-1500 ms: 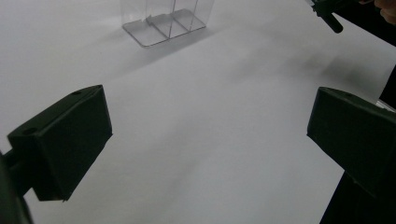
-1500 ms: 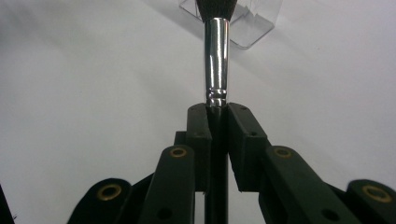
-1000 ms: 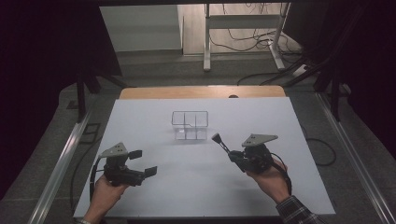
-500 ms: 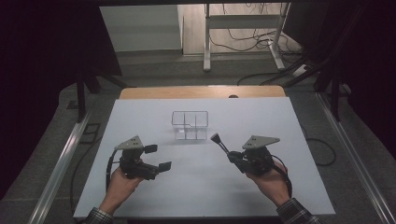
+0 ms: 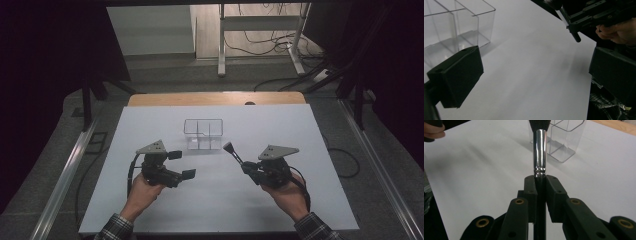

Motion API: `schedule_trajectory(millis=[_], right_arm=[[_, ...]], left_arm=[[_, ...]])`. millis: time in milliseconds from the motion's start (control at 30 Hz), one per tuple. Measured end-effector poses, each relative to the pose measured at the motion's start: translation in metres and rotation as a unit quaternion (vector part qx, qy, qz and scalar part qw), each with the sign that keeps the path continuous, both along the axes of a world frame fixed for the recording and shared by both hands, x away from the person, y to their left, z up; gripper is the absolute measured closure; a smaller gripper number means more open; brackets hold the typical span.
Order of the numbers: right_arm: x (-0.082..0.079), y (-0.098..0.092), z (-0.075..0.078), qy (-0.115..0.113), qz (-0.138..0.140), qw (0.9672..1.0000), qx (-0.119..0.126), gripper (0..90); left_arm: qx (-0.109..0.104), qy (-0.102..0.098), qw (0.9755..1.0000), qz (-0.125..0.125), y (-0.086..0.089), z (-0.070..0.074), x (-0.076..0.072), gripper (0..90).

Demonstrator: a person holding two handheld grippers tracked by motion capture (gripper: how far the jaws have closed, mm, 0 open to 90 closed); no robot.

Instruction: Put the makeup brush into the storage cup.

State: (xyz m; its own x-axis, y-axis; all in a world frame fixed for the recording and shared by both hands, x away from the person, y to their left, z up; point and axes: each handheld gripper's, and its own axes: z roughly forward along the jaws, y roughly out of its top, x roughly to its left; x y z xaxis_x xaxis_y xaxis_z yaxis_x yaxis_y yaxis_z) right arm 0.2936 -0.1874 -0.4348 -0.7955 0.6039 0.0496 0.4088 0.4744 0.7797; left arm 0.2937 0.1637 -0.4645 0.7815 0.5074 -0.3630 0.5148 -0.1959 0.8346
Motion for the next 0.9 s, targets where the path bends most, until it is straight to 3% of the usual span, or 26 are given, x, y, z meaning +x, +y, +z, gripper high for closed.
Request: schedule_trajectory(millis=[400, 900], right_arm=[[-0.004, 0.011, 0.002, -0.012, 0.019, 0.9997, 0.013, 78.9], [-0.01, 0.03, 0.002, -0.019, 0.044, 0.9986, 0.021, 78.8]], left_arm=[[-0.007, 0.013, 0.9997, -0.022, -0.021, -0.001, 0.003, 0.0], [-0.044, 0.025, 0.9973, -0.053, -0.037, -0.001, 0.008, 0.0]])
